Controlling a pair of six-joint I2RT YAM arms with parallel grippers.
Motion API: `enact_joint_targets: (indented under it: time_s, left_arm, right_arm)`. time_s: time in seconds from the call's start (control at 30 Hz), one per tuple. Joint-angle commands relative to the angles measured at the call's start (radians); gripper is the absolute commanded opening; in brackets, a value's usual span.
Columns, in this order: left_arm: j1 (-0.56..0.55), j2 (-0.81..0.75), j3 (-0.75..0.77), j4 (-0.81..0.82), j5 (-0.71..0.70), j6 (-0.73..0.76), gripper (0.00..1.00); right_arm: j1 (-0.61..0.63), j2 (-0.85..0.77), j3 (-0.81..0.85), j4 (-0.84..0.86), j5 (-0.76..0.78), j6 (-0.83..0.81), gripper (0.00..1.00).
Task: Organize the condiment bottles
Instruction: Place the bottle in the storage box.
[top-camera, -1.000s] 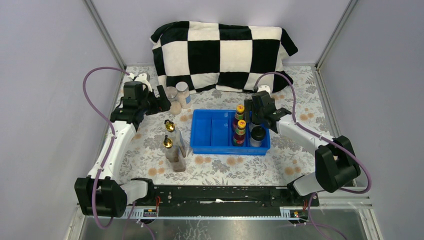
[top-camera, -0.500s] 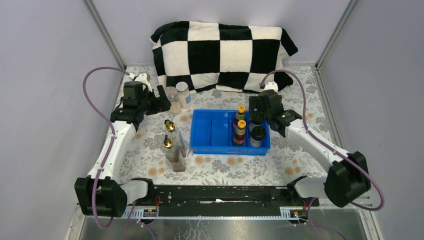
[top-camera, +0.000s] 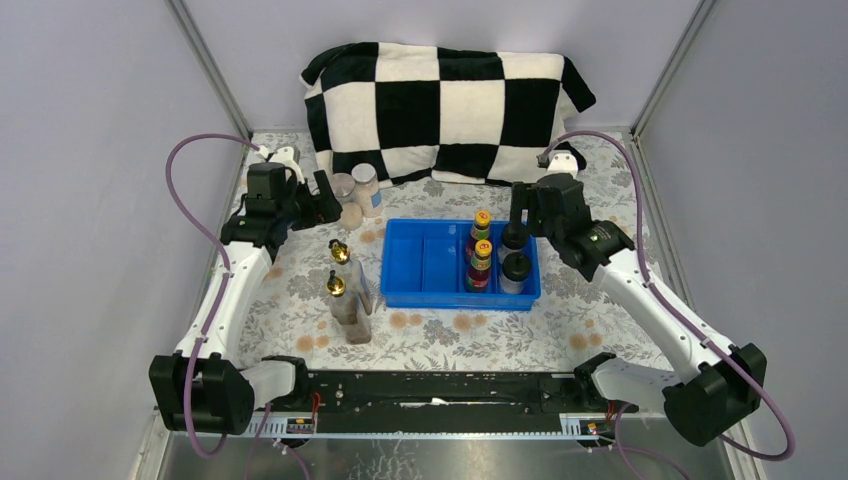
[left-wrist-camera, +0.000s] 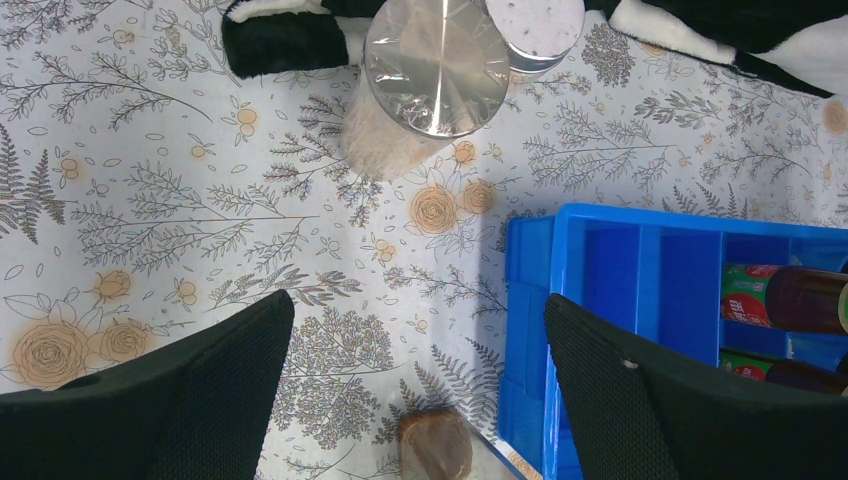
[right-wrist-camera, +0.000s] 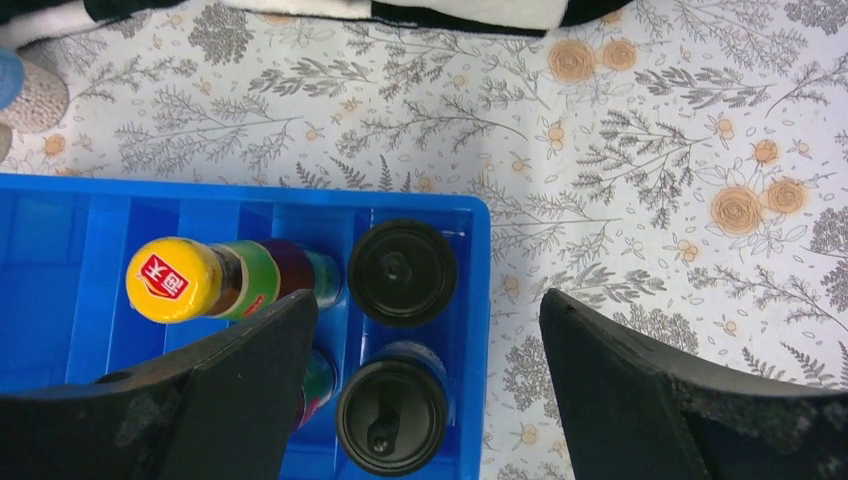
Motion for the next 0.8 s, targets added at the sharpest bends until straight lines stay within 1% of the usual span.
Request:
enact_joint_targets:
  time_s: [0.0,0.5,0.77]
  left_arm:
    - [0.006,-0.008,-0.017,0.045,0.004,0.014,0.99]
    - [0.003,-0.022,-0.025,0.054,0.035,0.006,0.99]
    - [0.001,-0.021,-0.032,0.059,0.039,0.006,0.99]
  right_arm:
    - [0.009,-0.04,0.041,-0.063,-0.013,0.013,0.89]
    - [0.009,-0.132,0.025,-0.137,-0.086,0.077,0.89]
    - [0.009,-0.177,0.033,-0.195,-0.088,0.081,0.89]
